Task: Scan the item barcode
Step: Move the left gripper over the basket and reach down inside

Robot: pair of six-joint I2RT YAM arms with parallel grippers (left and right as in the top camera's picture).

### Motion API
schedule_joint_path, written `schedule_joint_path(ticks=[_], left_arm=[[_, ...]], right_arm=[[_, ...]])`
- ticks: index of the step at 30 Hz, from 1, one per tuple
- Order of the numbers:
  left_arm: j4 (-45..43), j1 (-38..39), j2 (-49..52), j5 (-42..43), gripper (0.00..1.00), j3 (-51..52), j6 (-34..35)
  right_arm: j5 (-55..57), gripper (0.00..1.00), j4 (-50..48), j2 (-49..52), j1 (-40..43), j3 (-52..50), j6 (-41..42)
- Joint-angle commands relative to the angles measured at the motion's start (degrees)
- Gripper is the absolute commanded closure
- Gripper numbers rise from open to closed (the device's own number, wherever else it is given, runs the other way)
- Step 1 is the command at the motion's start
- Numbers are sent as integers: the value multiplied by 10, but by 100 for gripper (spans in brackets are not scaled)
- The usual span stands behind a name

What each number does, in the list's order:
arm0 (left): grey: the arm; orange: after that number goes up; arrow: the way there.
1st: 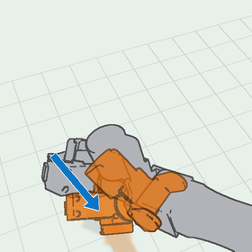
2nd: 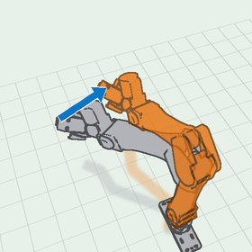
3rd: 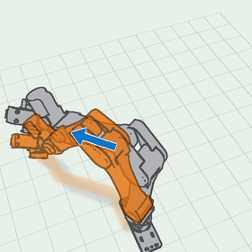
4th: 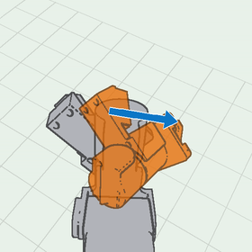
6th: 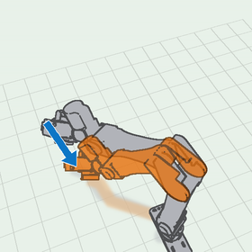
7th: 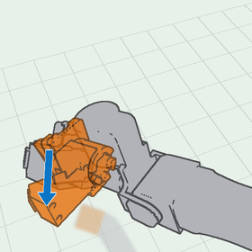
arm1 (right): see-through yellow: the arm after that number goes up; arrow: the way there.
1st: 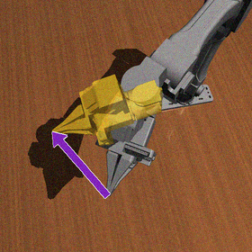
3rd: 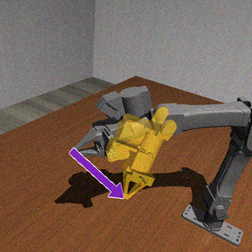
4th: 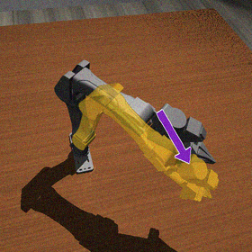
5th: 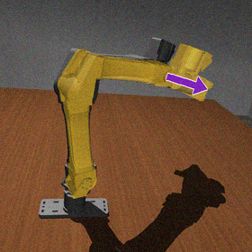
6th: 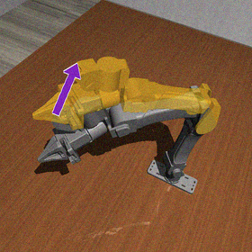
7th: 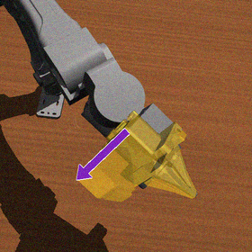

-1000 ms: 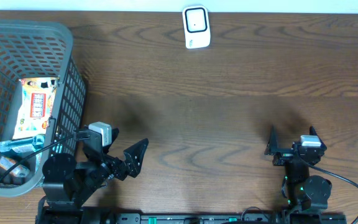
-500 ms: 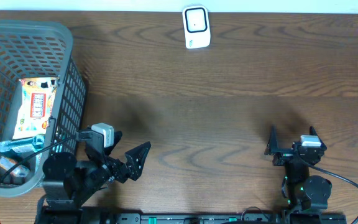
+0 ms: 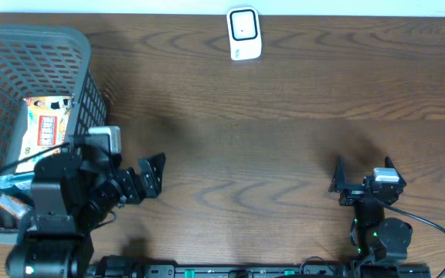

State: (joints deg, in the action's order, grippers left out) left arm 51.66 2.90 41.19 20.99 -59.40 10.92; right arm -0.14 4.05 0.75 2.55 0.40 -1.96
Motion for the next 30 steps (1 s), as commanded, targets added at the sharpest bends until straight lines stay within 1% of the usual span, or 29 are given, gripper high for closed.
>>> schedule_joint_path(ticks=[1, 12, 21, 26, 30], left_arm=[[4, 2, 18, -32, 2, -44, 2], [45, 2, 65, -139, 2, -153, 3], [57, -2, 114, -227, 2, -204, 4], [57, -23, 128, -308, 2, -219, 51], [57, -57, 136, -317, 2, -238, 57]], right_arm=[[7, 1, 2, 0, 3, -1, -5], [7, 1, 2, 0, 3, -1, -5], [7, 1, 2, 0, 3, -1, -5], [7, 1, 2, 0, 3, -1, -5], [7, 1, 2, 0, 3, -1, -5]])
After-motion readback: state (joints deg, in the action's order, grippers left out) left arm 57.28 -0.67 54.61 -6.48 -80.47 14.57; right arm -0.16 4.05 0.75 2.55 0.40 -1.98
